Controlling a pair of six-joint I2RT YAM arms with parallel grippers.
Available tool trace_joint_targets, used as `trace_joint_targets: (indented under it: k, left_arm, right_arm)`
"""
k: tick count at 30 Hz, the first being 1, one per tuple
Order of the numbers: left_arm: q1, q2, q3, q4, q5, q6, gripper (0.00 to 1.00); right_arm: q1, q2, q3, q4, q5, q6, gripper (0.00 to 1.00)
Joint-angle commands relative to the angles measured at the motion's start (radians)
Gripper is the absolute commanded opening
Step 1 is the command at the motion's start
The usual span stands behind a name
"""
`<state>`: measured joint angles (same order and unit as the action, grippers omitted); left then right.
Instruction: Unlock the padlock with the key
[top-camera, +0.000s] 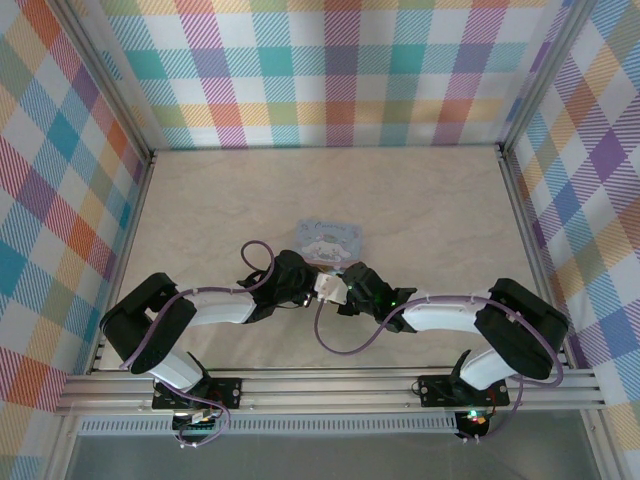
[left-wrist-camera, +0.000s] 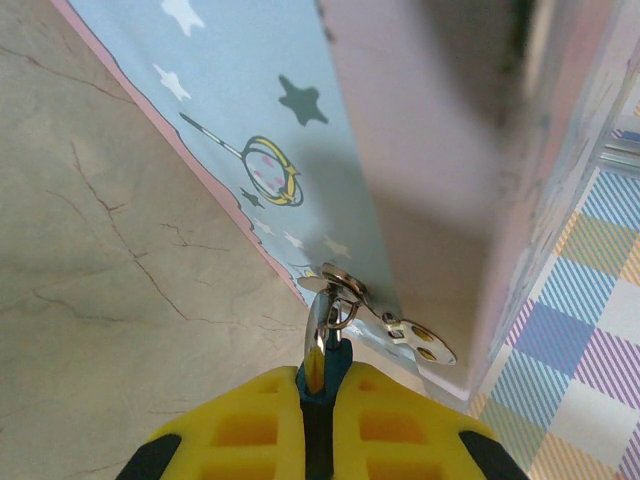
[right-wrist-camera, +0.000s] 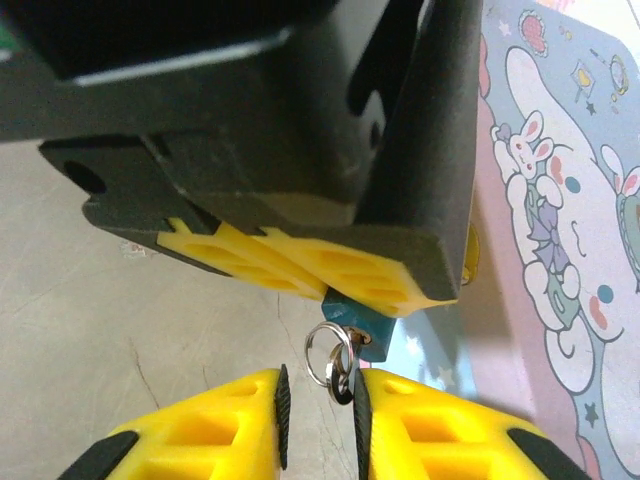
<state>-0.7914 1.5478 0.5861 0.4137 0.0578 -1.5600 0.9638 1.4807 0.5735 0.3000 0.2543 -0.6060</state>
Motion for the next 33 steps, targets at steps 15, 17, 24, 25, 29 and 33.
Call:
trace_joint_targets:
  k: [15,17,24,25,29,33]
  left_arm:
    - [-0.012,-0.018,0.009,0.005,0.007,-0.006,0.00]
    - [-0.012,-0.018,0.009,0.005,0.006,-0.008,0.00]
    - [-0.012,-0.013,0.014,0.005,0.011,-0.009,0.00]
    - [-0.012,-0.012,0.014,0.006,0.011,-0.009,0.00]
    - [-0.012,-0.011,0.015,0.008,0.013,-0.011,0.00]
    - [-0.012,-0.007,0.016,0.008,0.014,-0.012,0.00]
  right_arm:
    - [0.011,0.029,0.025,0.058,0.016,0.045,0.08]
    - [0.011,0.030,0.023,0.061,0.020,0.051,0.06]
    - [0.012,0.032,0.014,0.093,0.045,0.094,0.04]
    - [0.012,0.032,0.013,0.099,0.048,0.109,0.04]
    - [0.012,0.029,0.002,0.120,0.023,0.179,0.03]
    - [0.012,0.030,-0.009,0.144,0.004,0.264,0.03]
